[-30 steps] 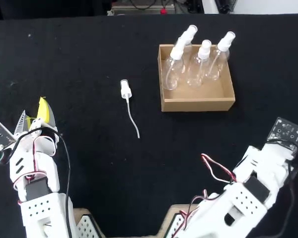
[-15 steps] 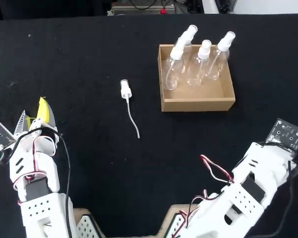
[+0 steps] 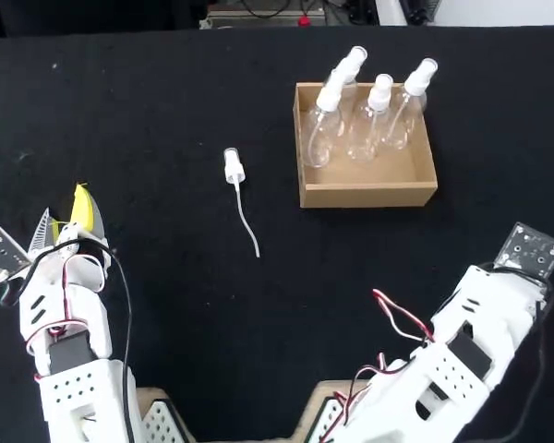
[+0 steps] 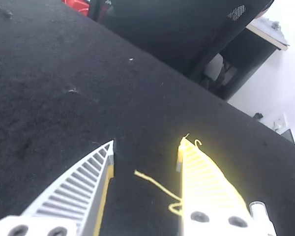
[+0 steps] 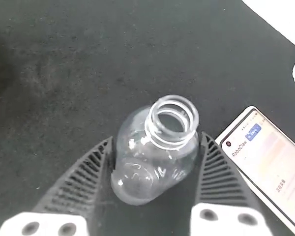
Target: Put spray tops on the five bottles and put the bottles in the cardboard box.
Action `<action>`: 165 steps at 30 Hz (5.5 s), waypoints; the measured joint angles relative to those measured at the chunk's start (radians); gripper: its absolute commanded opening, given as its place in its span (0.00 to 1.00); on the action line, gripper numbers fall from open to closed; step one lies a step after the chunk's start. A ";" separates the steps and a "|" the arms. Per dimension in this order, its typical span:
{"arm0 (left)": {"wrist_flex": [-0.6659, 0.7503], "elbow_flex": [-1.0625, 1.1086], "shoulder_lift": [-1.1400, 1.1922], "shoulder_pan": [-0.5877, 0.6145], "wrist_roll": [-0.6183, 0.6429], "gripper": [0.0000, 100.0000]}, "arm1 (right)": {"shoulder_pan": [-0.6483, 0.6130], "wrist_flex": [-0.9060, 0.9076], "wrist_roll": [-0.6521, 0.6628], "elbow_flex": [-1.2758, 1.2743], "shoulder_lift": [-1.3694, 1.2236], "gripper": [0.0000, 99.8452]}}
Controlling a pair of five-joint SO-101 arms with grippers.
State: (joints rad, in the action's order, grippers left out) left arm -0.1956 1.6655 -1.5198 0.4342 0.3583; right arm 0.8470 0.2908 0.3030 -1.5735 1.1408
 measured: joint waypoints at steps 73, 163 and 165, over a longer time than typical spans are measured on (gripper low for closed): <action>-0.586 -1.298 1.602 -0.543 -0.141 0.29 | -0.953 0.775 -0.187 0.282 0.660 0.17; -0.951 -1.378 1.623 -0.222 -0.853 0.25 | -0.934 0.812 -0.187 0.270 0.660 0.17; -0.951 -1.424 1.666 -0.210 -0.853 0.25 | -0.934 0.812 -0.187 0.270 0.660 0.17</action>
State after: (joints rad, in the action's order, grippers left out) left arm -1.1469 0.2417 0.1465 0.2240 -0.4948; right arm -0.0875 1.1024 0.1158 -1.3034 1.8006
